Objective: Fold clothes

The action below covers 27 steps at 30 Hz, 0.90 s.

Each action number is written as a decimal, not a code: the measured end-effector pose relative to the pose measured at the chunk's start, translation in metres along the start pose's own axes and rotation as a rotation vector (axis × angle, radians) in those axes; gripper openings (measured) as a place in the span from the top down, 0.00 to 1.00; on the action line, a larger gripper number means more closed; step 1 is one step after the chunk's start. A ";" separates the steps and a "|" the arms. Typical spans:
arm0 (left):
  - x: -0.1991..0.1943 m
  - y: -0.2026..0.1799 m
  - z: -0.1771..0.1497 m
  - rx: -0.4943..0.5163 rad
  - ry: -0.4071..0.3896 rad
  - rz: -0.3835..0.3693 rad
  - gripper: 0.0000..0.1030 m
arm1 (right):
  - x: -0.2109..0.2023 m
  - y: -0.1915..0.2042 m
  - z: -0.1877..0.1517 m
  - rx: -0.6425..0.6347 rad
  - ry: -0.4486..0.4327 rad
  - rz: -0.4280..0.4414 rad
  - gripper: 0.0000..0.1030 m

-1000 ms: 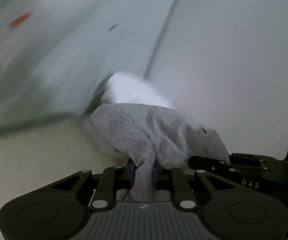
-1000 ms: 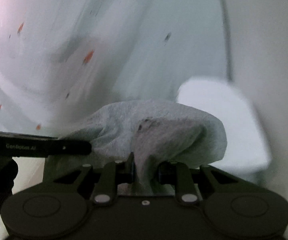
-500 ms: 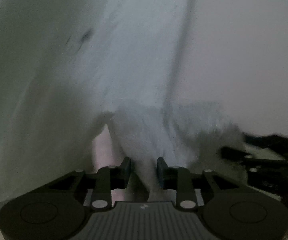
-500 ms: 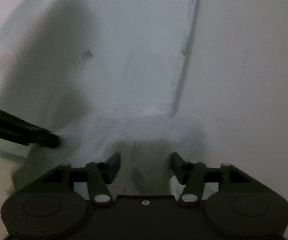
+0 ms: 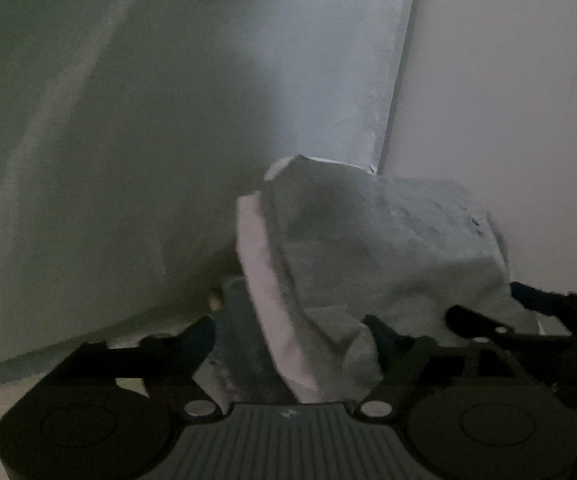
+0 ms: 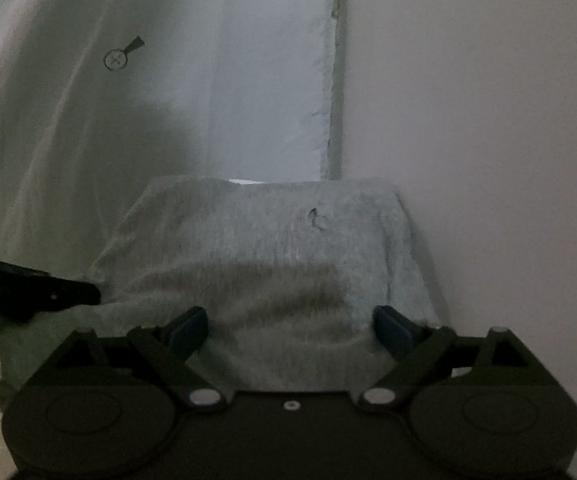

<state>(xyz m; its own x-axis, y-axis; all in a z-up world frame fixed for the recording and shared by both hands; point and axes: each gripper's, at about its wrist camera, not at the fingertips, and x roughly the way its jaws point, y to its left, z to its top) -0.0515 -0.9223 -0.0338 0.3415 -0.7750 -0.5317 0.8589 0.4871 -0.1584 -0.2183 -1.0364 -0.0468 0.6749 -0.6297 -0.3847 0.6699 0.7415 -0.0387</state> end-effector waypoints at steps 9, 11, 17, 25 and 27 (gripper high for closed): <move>-0.130 -0.008 -0.005 0.002 -0.208 0.022 0.00 | -0.132 0.031 0.016 0.123 -0.135 -0.053 0.00; -0.167 -0.009 -0.011 -0.012 -0.248 0.022 0.00 | -0.162 0.042 0.018 0.141 -0.140 -0.065 0.00; -0.255 -0.008 -0.045 -0.054 -0.277 0.004 0.00 | -0.250 0.080 0.007 0.164 -0.122 -0.085 0.00; -0.315 -0.020 -0.105 0.033 -0.143 0.005 0.00 | -0.325 0.114 -0.029 0.175 -0.040 -0.141 0.00; -0.327 -0.022 -0.121 0.048 -0.118 -0.002 0.00 | -0.338 0.118 -0.037 0.192 -0.008 -0.162 0.00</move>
<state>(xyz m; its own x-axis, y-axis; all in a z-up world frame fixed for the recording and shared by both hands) -0.2282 -0.6312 0.0431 0.3799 -0.8193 -0.4295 0.8757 0.4681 -0.1183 -0.3790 -0.7268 0.0444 0.5554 -0.7393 -0.3807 0.8158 0.5733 0.0766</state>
